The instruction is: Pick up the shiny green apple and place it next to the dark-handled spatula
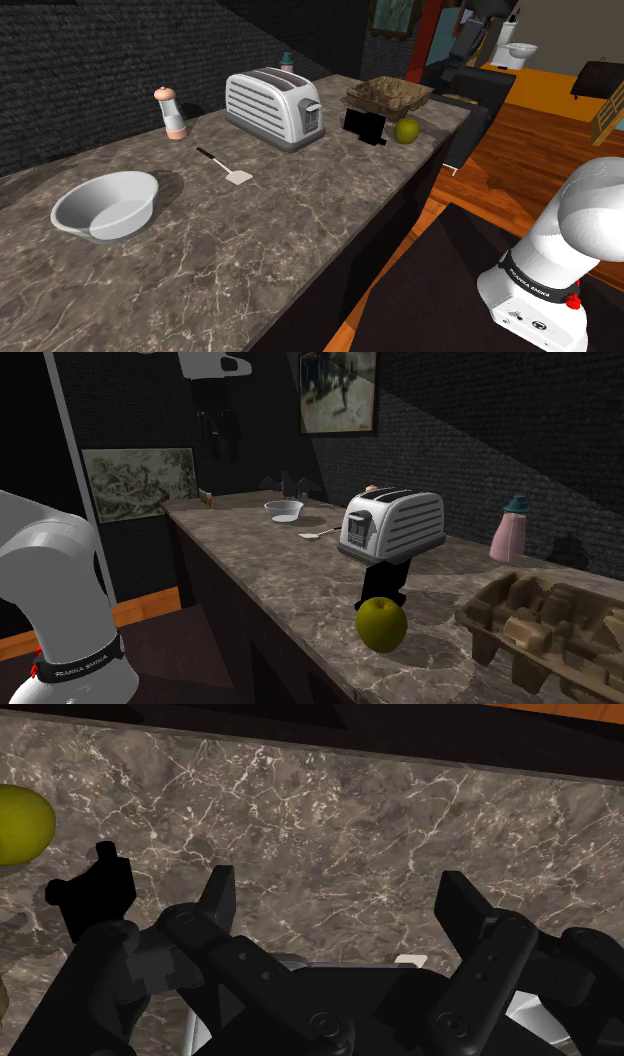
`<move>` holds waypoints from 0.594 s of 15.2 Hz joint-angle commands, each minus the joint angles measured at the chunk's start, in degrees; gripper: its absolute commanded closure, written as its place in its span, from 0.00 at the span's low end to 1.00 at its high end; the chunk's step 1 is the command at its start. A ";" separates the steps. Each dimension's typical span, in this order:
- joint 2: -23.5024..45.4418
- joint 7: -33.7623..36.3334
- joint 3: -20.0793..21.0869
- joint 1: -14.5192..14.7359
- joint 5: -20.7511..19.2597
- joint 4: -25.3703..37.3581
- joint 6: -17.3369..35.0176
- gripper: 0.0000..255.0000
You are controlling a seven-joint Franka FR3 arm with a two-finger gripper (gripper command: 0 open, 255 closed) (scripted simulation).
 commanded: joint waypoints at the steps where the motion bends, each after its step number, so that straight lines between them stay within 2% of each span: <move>1: 0.00 0.00 0.00 0.00 0.00 0.00 0.00 0.00; 9: 8.72 -7.01 -6.98 -2.72 -4.14 -1.50 8.83 0.00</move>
